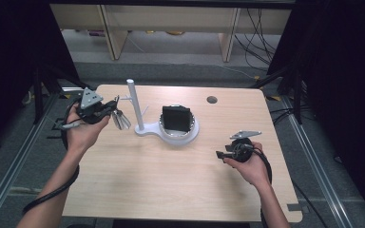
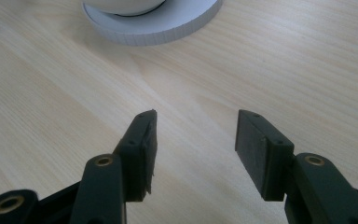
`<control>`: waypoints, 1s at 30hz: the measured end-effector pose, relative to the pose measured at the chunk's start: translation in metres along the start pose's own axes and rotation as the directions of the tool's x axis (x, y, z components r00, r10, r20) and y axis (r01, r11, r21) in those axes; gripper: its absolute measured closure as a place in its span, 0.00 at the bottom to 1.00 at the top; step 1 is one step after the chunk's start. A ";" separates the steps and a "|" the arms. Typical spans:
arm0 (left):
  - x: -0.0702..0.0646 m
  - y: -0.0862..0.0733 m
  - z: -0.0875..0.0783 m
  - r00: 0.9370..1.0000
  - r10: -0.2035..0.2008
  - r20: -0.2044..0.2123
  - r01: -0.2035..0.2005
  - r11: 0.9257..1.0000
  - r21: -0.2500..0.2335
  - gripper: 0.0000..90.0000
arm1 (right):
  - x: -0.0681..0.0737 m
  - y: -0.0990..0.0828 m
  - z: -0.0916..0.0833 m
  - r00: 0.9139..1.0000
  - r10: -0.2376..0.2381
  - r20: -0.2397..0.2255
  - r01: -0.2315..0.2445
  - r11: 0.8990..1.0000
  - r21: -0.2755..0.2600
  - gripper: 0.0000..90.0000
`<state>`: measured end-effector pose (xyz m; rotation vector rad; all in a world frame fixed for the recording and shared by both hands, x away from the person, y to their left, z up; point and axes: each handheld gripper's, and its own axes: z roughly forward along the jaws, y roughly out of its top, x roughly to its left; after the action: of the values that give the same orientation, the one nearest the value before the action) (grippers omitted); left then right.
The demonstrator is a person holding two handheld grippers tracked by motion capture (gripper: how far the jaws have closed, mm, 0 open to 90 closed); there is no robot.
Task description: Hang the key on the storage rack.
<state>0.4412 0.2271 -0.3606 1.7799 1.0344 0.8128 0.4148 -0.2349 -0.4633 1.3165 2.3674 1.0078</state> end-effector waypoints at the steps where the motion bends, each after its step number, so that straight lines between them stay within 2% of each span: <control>1: -0.001 0.000 0.000 1.000 0.007 -0.008 -0.007 1.000 -0.001 0.96 | 0.000 0.000 0.000 1.000 0.000 0.000 0.000 1.000 -0.001 0.55; 2: -0.003 0.000 -0.001 1.000 0.014 -0.013 -0.014 1.000 -0.003 0.96 | 0.001 -0.001 0.003 1.000 0.009 0.000 -0.009 1.000 -0.030 0.55; 3: -0.004 0.000 -0.001 1.000 0.013 -0.005 -0.013 1.000 -0.007 0.96 | 0.001 0.000 0.001 1.000 0.003 0.000 -0.003 1.000 -0.001 0.55; 4: -0.005 0.000 -0.001 1.000 0.012 -0.002 -0.012 1.000 -0.011 0.96 | 0.001 0.000 0.002 1.000 0.003 -0.001 -0.003 1.000 -0.002 0.55; 5: -0.008 0.001 -0.001 0.999 0.032 -0.013 -0.032 0.999 -0.009 0.96 | 0.001 0.000 0.002 1.000 0.003 -0.003 -0.003 1.000 -0.007 0.55; 7: -0.012 0.001 0.000 0.999 0.044 -0.016 -0.044 0.999 -0.008 0.96 | 0.000 -0.001 0.003 1.000 -0.016 0.002 0.016 1.000 -0.007 0.55; 10: -0.015 0.000 0.003 0.998 0.039 -0.045 -0.039 0.999 -0.006 0.96 | 0.001 0.000 0.002 1.000 -0.001 0.000 0.001 1.000 -0.001 0.55; 12: -0.017 0.000 0.003 0.999 0.014 -0.042 -0.014 1.000 -0.009 0.96 | 0.001 -0.001 0.002 1.000 0.001 -0.005 -0.001 1.000 0.003 0.55; 14: -0.016 0.000 0.001 0.999 0.013 -0.048 -0.014 1.000 -0.013 0.96 | 0.001 -0.001 0.000 1.000 0.008 -0.004 -0.008 1.000 0.002 0.55; 20: -0.009 -0.003 -0.006 0.997 -0.009 -0.078 0.008 1.000 -0.014 0.96 | 0.000 -0.001 0.001 1.000 0.000 0.000 0.000 1.000 -0.002 0.55; 25: -0.007 -0.003 -0.002 0.996 -0.008 -0.092 0.007 1.000 -0.008 0.96 | 0.000 0.000 0.000 1.000 0.001 0.000 -0.001 1.000 0.001 0.55; 30: -0.013 0.000 0.004 0.994 0.022 -0.103 -0.022 1.000 -0.004 0.96 | 0.000 -0.001 0.000 1.000 0.000 -0.001 0.000 1.000 0.003 0.55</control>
<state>0.4388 0.2137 -0.3639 1.7632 1.0806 0.9282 0.4148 -0.2353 -0.4640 1.3172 2.3701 1.0055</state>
